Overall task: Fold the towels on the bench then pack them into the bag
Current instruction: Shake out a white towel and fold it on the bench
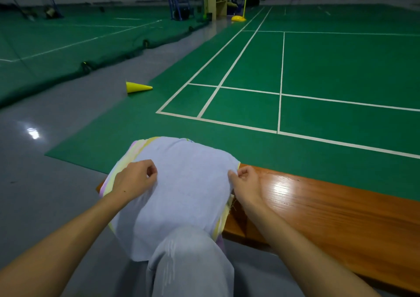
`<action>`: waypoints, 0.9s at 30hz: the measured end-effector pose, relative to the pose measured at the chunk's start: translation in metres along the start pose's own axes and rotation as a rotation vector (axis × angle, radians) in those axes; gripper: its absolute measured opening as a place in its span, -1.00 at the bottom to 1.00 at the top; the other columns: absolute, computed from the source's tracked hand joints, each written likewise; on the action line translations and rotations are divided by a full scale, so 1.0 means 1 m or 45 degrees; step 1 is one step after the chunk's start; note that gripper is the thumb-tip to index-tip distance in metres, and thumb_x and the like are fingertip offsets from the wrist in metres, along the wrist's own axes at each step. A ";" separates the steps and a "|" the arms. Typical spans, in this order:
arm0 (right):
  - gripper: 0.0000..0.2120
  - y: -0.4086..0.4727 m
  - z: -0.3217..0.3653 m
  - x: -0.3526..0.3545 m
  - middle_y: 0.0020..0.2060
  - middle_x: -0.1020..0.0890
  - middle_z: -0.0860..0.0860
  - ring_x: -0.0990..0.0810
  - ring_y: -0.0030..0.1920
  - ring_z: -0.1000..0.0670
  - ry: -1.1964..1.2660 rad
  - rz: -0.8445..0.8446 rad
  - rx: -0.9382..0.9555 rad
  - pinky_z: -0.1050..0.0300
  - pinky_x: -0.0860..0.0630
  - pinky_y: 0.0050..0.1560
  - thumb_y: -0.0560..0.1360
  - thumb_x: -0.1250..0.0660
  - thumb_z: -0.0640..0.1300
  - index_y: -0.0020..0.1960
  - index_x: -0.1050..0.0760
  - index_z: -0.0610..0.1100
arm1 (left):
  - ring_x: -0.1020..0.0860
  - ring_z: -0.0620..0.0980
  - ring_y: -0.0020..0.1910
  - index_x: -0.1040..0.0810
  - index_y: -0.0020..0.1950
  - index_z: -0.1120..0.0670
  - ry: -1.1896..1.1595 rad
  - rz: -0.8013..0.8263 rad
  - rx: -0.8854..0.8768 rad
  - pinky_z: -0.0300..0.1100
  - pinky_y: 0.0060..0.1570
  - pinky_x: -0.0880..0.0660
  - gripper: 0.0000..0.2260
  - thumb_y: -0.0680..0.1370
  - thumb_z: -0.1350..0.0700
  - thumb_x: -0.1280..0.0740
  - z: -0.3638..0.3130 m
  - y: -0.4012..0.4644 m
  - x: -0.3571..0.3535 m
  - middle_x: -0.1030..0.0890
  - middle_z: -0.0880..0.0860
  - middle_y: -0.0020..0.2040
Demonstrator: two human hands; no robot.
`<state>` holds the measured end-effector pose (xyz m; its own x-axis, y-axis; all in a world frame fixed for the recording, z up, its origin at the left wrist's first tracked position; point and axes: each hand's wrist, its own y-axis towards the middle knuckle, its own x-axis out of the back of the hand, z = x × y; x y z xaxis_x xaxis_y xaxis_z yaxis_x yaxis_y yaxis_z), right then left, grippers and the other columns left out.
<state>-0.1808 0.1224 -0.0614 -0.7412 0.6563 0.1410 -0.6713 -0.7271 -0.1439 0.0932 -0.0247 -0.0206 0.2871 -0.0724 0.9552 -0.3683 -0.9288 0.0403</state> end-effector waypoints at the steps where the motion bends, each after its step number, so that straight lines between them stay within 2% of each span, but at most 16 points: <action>1: -0.81 -0.004 0.002 0.008 -0.30 -0.54 -0.10 -0.48 -0.29 -0.06 0.115 -0.014 0.012 0.02 -0.41 -0.24 0.56 -0.42 -0.10 -0.10 -0.43 -0.12 | -0.61 -0.07 -0.13 -0.56 -0.15 -0.11 0.009 0.026 0.013 -0.05 -0.22 -0.59 -0.92 0.53 0.05 -0.36 0.001 0.001 0.001 -0.64 -0.21 -0.16; 4: -0.81 -0.014 0.005 0.038 -0.26 -0.58 -0.11 -0.50 -0.25 -0.04 0.237 -0.100 0.076 0.02 -0.43 -0.20 0.61 -0.41 -0.11 0.00 -0.45 -0.18 | -0.60 0.00 -0.08 -0.56 -0.11 -0.14 0.008 0.022 -0.002 -0.02 -0.15 -0.58 -0.97 0.50 0.00 -0.39 -0.006 0.001 0.002 -0.62 -0.17 -0.06; 6: -0.80 -0.016 0.004 0.066 -0.22 -0.62 -0.15 -0.54 -0.22 -0.09 0.266 -0.170 0.080 -0.06 -0.49 -0.16 0.61 -0.43 -0.08 0.03 -0.47 -0.17 | -0.57 0.06 -0.02 -0.57 -0.01 -0.14 0.010 0.062 -0.031 0.01 -0.07 -0.57 -0.88 0.49 -0.06 -0.43 -0.020 0.004 0.002 -0.56 -0.08 0.06; 8: -0.79 -0.017 0.002 0.097 -0.15 -0.67 -0.16 -0.61 -0.17 -0.12 0.274 -0.235 0.070 -0.15 -0.57 -0.11 0.57 -0.47 0.01 0.01 -0.50 -0.08 | -0.56 0.06 -0.01 -0.55 0.09 -0.13 -0.052 0.187 -0.080 0.01 0.01 -0.55 -0.78 0.50 -0.09 -0.48 -0.043 0.006 -0.002 -0.55 -0.03 0.14; 10: -0.79 -0.018 0.002 0.133 -0.12 -0.69 -0.15 -0.62 -0.15 -0.08 0.286 -0.308 0.059 -0.14 -0.57 -0.12 0.57 -0.48 0.00 0.03 -0.51 -0.09 | -0.56 0.07 -0.02 -0.52 0.11 -0.11 -0.155 0.310 -0.145 -0.01 0.05 -0.53 -0.72 0.49 -0.07 -0.52 -0.078 0.005 -0.014 -0.57 0.02 0.13; 12: -0.78 -0.019 0.000 0.172 -0.07 -0.70 -0.14 -0.64 -0.10 -0.08 0.240 -0.378 0.062 -0.11 -0.58 -0.13 0.59 -0.46 -0.03 0.06 -0.50 -0.15 | -0.58 0.12 0.07 -0.54 0.18 -0.06 -0.210 0.407 -0.182 0.00 0.10 -0.53 -0.65 0.46 -0.07 -0.55 -0.119 0.003 -0.033 -0.58 0.10 0.14; 15: -0.78 -0.021 -0.007 0.230 0.00 -0.69 -0.12 -0.66 -0.03 -0.10 0.160 -0.467 0.066 -0.14 -0.62 -0.03 0.60 -0.44 -0.03 0.09 -0.50 -0.14 | -0.50 0.16 0.19 -0.50 0.31 -0.12 -0.079 0.467 -0.183 0.01 0.23 -0.51 -0.54 0.47 -0.14 -0.53 -0.187 -0.005 -0.062 -0.43 0.10 0.26; 17: -0.81 -0.022 -0.010 0.268 0.00 -0.68 -0.12 -0.67 -0.03 -0.11 0.144 -0.539 0.056 -0.12 -0.63 -0.06 0.60 -0.43 -0.02 0.08 -0.49 -0.10 | -0.52 0.15 0.13 -0.49 0.36 -0.15 -0.084 0.518 -0.218 -0.02 0.24 -0.51 -0.50 0.47 -0.13 -0.54 -0.228 -0.013 -0.085 -0.38 0.10 0.31; 19: -0.81 -0.020 -0.016 0.304 -0.02 -0.68 -0.11 -0.65 -0.06 -0.09 0.096 -0.634 0.071 -0.04 -0.59 -0.10 0.61 -0.43 -0.03 0.08 -0.48 -0.09 | -0.55 0.13 0.15 -0.50 0.38 -0.13 -0.123 0.556 -0.278 -0.05 0.24 -0.50 -0.46 0.45 -0.12 -0.57 -0.262 -0.023 -0.108 -0.37 0.12 0.35; 21: -0.79 -0.021 -0.031 0.338 -0.04 -0.68 -0.08 -0.65 -0.04 -0.08 0.012 -0.698 0.051 -0.08 -0.61 -0.05 0.61 -0.44 -0.02 0.11 -0.52 -0.13 | -0.55 0.05 0.12 -0.51 0.34 -0.11 -0.160 0.501 -0.335 -0.11 0.10 -0.48 -0.51 0.47 -0.13 -0.55 -0.289 -0.035 -0.128 -0.48 0.08 0.27; 23: -0.77 -0.022 -0.053 0.364 -0.07 -0.68 -0.06 -0.65 -0.06 -0.08 -0.091 -0.687 -0.028 -0.03 -0.58 -0.10 0.60 -0.45 -0.04 0.14 -0.55 -0.17 | -0.53 0.00 -0.01 -0.50 0.30 -0.10 -0.254 0.465 -0.357 -0.13 -0.07 -0.42 -0.60 0.52 -0.09 -0.52 -0.309 -0.043 -0.142 -0.56 -0.01 0.06; 25: -0.74 -0.023 -0.069 0.379 -0.08 -0.66 -0.04 -0.63 -0.13 -0.03 -0.227 -0.614 -0.143 0.06 -0.55 -0.22 0.60 -0.44 -0.09 0.21 -0.51 -0.20 | -0.54 0.02 -0.04 -0.48 0.29 -0.10 -0.282 0.476 -0.393 -0.10 -0.10 -0.43 -0.63 0.54 -0.04 -0.50 -0.324 -0.046 -0.148 -0.56 -0.06 -0.08; 27: -0.69 -0.025 -0.074 0.388 -0.05 -0.63 -0.02 -0.64 -0.14 -0.04 -0.299 -0.536 -0.199 0.04 -0.59 -0.27 0.60 -0.44 -0.12 0.27 -0.41 -0.10 | -0.57 0.04 -0.07 -0.47 0.28 -0.12 -0.274 0.529 -0.426 -0.06 -0.05 -0.52 -0.60 0.51 0.03 -0.52 -0.330 -0.040 -0.151 -0.58 -0.07 -0.14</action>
<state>-0.4524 0.4104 -0.0754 -0.3966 0.8100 0.4319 -0.9178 -0.3589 -0.1696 -0.2272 0.1436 -0.0694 0.2191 -0.5116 0.8308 -0.7384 -0.6435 -0.2015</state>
